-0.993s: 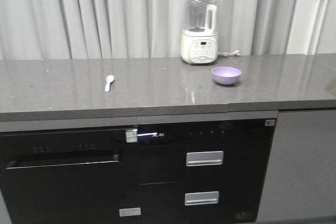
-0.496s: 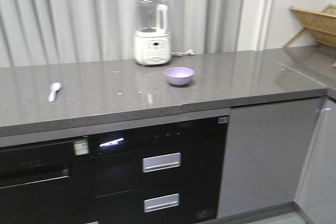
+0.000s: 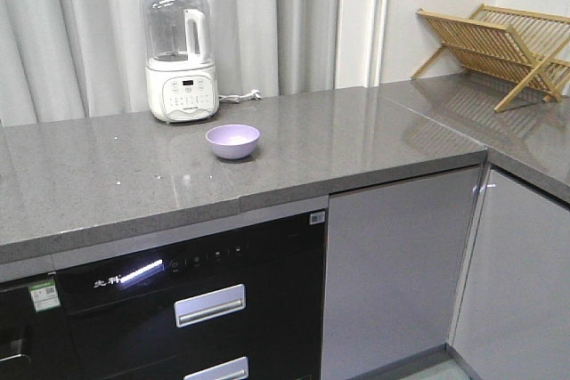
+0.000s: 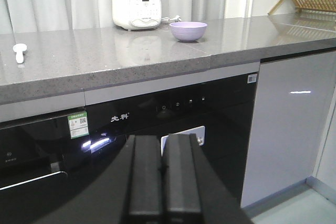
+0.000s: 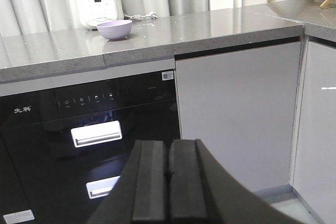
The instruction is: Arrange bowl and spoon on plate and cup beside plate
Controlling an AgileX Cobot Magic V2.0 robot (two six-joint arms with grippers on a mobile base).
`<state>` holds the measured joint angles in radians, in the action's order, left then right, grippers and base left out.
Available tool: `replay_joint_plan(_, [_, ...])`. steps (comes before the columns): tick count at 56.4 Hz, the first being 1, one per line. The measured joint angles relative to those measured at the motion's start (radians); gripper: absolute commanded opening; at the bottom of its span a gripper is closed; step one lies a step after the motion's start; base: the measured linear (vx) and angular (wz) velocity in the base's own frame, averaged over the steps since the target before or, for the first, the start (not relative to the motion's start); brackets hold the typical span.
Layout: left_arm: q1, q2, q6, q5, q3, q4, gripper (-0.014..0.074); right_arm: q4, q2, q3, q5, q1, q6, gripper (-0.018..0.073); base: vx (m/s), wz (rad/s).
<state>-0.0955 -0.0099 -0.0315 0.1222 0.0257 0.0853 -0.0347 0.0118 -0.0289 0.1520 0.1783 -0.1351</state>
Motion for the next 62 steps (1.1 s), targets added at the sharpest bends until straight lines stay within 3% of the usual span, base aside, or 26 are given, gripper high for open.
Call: replay_joint_plan(62, [0.0,0.0,0.0,0.0,0.0,0.0,-0.0006,0.0,0.0,0.0,0.0,0.0,0.0,-0.0008,0.28,0.28])
